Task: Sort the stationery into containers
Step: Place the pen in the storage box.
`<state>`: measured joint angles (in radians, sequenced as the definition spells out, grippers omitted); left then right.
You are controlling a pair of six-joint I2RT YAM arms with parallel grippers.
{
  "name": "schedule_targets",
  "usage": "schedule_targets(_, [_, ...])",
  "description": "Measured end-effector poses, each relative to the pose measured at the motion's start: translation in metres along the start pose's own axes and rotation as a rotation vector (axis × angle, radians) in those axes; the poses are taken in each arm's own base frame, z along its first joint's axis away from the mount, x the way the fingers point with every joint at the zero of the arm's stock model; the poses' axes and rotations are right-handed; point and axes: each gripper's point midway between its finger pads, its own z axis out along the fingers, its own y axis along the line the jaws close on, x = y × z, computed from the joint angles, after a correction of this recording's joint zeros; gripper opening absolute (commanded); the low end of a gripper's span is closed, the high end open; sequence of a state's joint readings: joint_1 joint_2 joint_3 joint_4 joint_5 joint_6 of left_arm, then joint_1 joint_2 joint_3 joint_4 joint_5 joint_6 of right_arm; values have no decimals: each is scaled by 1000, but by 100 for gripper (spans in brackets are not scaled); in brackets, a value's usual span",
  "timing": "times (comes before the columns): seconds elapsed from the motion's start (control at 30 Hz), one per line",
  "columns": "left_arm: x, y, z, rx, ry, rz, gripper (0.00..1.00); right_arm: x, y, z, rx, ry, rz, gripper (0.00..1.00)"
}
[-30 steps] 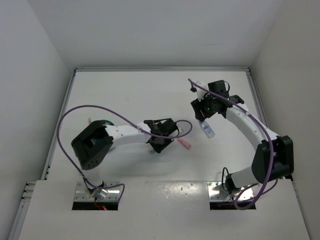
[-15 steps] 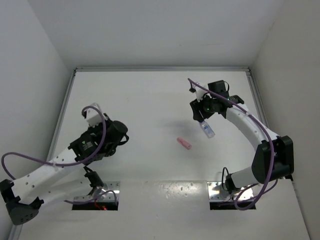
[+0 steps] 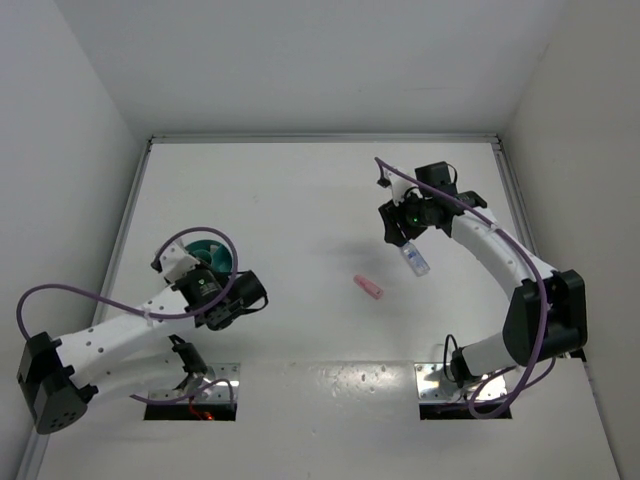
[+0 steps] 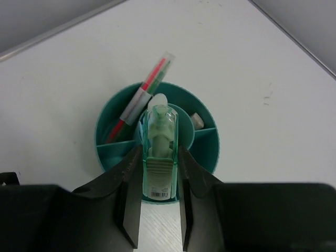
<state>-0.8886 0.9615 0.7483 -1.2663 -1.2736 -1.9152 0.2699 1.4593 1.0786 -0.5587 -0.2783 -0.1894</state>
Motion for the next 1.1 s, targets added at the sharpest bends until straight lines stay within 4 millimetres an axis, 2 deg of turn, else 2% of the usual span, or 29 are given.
schedule_targets(0.1, [0,5,3,0,-36,25,0,1,1,2,-8,4,2,53])
schedule_targets(0.23, [2,2,3,19,-69,68,0,2,2,3,-14,8,3,53])
schedule_targets(0.83, [33,23,13,-5,-116,321,0,4,2,4,-19,15,5,53])
schedule_targets(1.1, [34,29,17,-2,-151,379,3,4,3,4,-22,14,5,53])
